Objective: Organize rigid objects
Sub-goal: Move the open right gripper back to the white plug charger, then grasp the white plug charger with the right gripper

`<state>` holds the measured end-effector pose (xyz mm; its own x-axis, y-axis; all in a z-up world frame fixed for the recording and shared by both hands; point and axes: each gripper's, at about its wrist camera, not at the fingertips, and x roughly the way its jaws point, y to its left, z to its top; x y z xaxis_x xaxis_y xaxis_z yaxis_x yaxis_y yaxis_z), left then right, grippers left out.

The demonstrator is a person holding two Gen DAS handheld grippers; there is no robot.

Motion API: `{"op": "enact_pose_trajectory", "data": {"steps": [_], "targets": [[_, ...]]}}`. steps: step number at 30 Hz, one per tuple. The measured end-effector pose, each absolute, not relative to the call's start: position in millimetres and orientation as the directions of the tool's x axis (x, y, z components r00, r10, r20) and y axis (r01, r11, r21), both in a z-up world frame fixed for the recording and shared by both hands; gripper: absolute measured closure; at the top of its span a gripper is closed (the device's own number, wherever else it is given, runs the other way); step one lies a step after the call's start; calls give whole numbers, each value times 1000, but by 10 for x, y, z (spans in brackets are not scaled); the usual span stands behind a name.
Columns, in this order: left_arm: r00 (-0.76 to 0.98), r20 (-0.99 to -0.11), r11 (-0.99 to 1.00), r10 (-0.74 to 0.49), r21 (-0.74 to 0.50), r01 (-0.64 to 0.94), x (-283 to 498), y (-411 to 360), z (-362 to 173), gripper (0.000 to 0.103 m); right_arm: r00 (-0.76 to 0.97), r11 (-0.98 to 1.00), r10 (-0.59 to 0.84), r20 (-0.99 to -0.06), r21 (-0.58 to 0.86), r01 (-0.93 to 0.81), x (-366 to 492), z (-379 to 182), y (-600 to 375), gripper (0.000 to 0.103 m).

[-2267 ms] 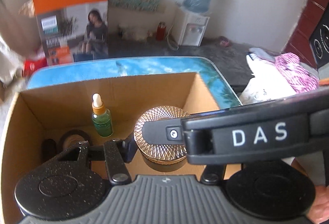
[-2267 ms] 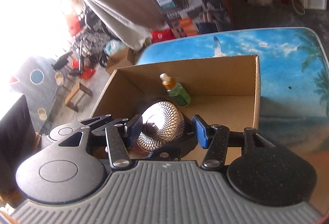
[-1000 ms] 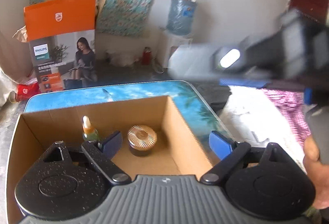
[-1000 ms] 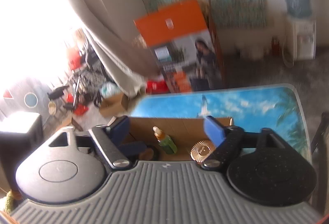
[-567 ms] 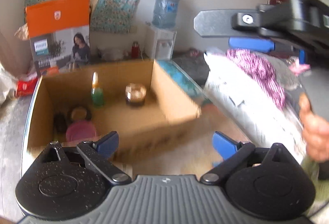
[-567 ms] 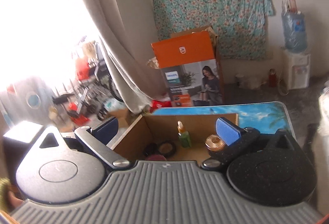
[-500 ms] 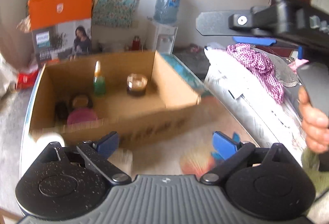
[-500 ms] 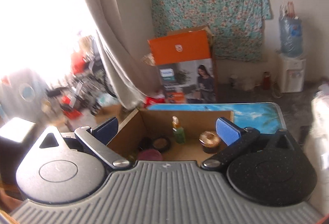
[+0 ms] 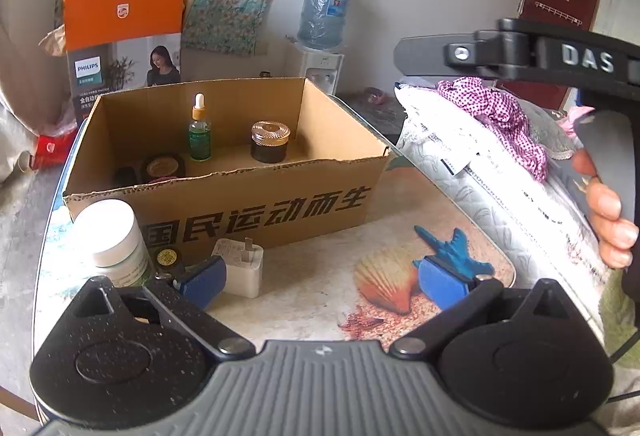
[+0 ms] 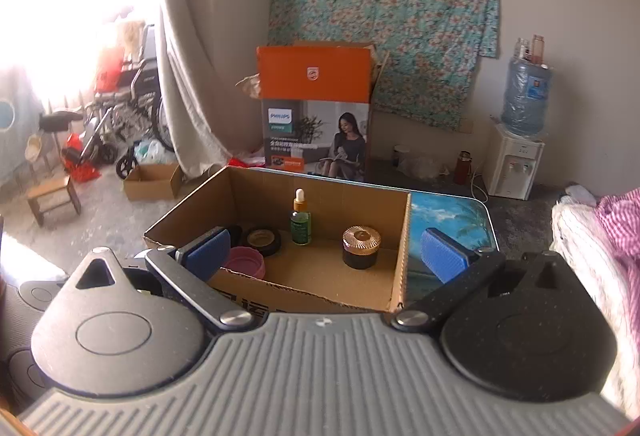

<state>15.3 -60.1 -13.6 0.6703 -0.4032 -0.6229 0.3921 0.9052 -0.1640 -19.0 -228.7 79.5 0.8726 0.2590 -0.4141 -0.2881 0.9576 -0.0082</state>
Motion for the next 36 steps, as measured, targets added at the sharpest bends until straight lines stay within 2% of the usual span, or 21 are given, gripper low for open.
{"op": "enact_pose_trajectory", "data": {"steps": [4, 8, 12, 16, 23, 26, 28, 31, 34, 36], "targets": [[664, -626, 901, -409, -162, 402, 145, -610, -229, 0, 866, 954, 291, -406, 60, -292, -239, 633, -2396, 1], [653, -636, 900, -412, -174, 399, 180, -609, -367, 0, 812, 926, 377, -447, 185, -328, -118, 419, -2420, 1], [670, -640, 907, -376, -103, 409, 220, -646, -487, 0, 745, 890, 451, -491, 309, -336, 78, 204, -2382, 1], [685, -644, 905, -342, -30, 424, 291, -676, -612, 0, 700, 868, 489, -521, 371, -330, 291, 13, -2285, 1], [667, -677, 909, -312, -7, 417, 508, -702, -814, 0, 620, 833, 533, -576, 486, -264, 666, -348, -2208, 3], [660, -679, 906, -320, -15, 424, 565, -708, -858, 2, 583, 820, 550, -598, 521, -239, 820, -516, -2175, 12], [656, -683, 904, -323, -18, 426, 603, -716, -880, 4, 552, 799, 575, -604, 558, -222, 916, -626, -2163, 26], [650, -687, 904, -324, -22, 428, 657, -731, -901, 6, 512, 770, 609, -606, 606, -199, 1081, -772, -2132, 39], [644, -693, 905, -325, -29, 425, 717, -737, -922, 12, 474, 749, 636, -609, 636, -188, 1225, -906, -2072, 50], [637, -702, 909, -319, -36, 415, 760, -743, -950, 15, 449, 738, 651, -612, 648, -186, 1293, -975, -2022, 53]]}}
